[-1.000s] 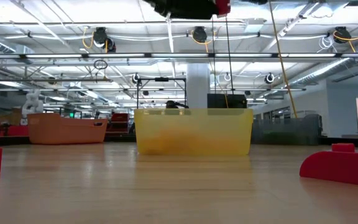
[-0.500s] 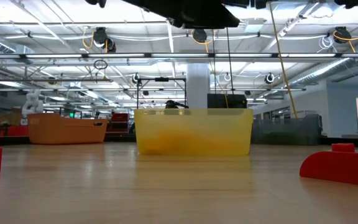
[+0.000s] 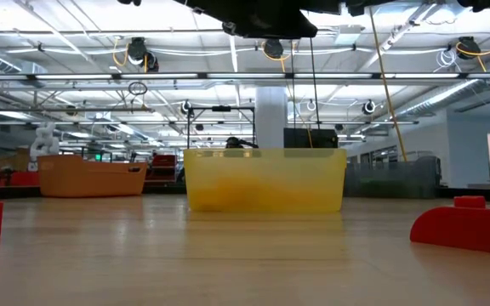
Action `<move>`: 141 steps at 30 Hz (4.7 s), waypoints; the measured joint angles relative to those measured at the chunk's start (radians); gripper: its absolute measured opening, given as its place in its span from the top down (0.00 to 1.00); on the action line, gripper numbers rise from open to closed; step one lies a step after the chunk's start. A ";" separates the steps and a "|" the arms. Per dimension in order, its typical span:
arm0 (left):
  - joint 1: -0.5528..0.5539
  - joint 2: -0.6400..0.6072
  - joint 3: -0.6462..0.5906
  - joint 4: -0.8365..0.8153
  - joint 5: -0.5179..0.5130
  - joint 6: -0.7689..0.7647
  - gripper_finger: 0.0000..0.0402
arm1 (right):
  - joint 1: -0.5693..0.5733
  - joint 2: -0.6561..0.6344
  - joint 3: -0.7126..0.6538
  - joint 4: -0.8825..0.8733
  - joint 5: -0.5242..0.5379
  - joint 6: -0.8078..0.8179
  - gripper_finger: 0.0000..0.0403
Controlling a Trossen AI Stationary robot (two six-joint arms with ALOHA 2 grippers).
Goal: Sort & place blocks by color
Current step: Put the right red 8-stud game piece into the orange bin, then put the left red 8-stud game piece into the orange bin
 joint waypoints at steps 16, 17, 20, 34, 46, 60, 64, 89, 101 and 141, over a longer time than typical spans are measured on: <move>0.020 -0.024 0.000 -0.134 -0.150 -0.032 0.62 | 0.012 -0.007 0.000 0.005 0.111 -0.006 0.48; 0.029 -0.034 0.000 -0.154 -0.166 -0.050 0.62 | 0.015 -0.009 0.000 0.009 0.110 -0.012 0.48; 0.065 -0.091 0.000 -0.244 -0.204 -0.103 0.62 | 0.028 -0.020 -0.001 0.010 0.105 -0.045 0.48; 0.530 -0.338 0.001 -0.951 -0.108 -0.477 0.62 | 0.076 -0.085 0.000 -0.010 0.107 -0.078 0.48; 0.888 -0.290 0.001 -1.282 0.050 -0.575 0.62 | 0.081 -0.096 0.000 -0.027 0.171 -0.086 0.48; 1.001 -0.192 0.001 -1.424 0.220 -0.617 0.46 | 0.093 -0.096 0.000 -0.027 0.237 -0.092 0.48; 0.993 -0.161 0.001 -1.424 0.219 -0.614 0.33 | 0.094 -0.096 0.000 -0.024 0.238 -0.092 0.48; 0.448 -0.381 0.000 -1.506 0.491 -0.919 0.20 | 0.101 -0.109 0.000 -0.023 0.476 -0.140 0.48; -0.154 -0.356 0.000 -1.508 0.486 -1.564 0.20 | 0.101 -0.216 0.000 -0.030 0.649 -0.241 0.48; -0.425 0.140 0.007 -1.084 0.648 -2.039 0.24 | 0.038 -0.241 -0.001 -0.024 0.521 -0.172 0.48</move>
